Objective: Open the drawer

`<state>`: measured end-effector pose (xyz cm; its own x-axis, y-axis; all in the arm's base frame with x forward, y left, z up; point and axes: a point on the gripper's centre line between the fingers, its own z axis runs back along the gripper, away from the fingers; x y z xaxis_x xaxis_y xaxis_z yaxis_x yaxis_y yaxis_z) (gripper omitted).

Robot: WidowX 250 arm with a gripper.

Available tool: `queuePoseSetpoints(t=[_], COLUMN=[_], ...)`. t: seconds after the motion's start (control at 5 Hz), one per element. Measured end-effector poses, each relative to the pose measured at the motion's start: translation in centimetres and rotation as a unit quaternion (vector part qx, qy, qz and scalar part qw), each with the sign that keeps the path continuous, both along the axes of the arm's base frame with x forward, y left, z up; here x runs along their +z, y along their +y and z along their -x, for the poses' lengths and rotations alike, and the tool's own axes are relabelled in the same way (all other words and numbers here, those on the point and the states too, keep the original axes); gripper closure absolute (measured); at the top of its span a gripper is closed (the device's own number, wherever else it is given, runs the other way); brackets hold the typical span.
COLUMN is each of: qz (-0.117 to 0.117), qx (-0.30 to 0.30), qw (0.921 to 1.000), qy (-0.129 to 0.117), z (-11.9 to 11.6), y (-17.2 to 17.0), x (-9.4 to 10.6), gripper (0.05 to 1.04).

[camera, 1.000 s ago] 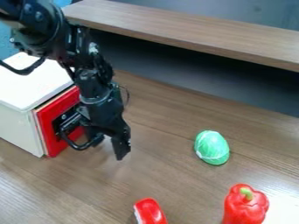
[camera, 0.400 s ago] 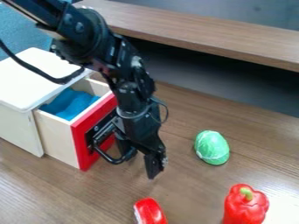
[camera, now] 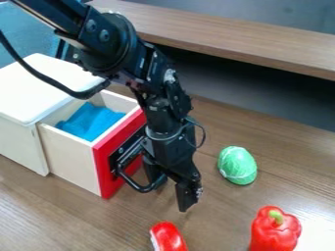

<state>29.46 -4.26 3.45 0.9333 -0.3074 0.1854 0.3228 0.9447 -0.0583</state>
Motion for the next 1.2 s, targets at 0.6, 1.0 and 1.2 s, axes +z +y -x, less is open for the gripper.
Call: queuePoseSetpoints(t=[0.6, 1.0, 1.2], qz=[-0.052, -0.050, -0.035], qx=[0.033, 0.046, 0.036], qw=[0.9980, 0.9975, 0.9985], qy=[-0.011, -0.020, -0.023], z=[0.2, -0.1, 0.5], y=[1.2, 1.2, 0.8], x=[3.3, 7.4, 9.0], gripper=[0.084, 0.084, 0.084])
